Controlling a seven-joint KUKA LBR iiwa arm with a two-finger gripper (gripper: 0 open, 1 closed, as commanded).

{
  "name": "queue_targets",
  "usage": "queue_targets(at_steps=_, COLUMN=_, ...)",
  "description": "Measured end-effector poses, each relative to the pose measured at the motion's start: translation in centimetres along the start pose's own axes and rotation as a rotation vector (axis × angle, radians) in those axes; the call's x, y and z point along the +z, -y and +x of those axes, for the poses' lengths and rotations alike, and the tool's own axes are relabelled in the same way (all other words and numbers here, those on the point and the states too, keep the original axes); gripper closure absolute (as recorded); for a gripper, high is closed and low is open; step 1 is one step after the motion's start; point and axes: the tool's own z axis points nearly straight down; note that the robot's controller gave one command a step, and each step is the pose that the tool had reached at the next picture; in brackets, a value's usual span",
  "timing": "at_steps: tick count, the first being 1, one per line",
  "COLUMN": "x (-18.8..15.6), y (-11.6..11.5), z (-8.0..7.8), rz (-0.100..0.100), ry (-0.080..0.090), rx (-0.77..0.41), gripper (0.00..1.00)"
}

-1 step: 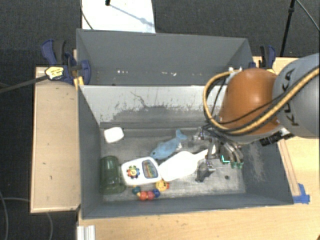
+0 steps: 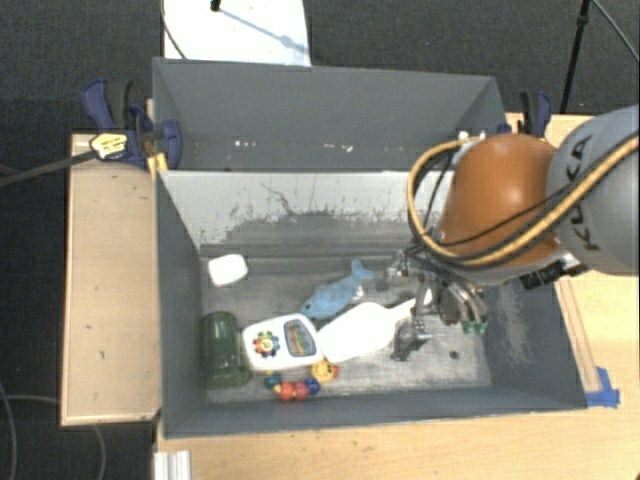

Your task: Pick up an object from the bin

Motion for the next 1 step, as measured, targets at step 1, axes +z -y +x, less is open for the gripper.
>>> queue_targets(at_steps=1, x=4.23, y=0.33, z=-1.54, rz=0.001, ry=0.005, rx=-0.07, gripper=0.0)
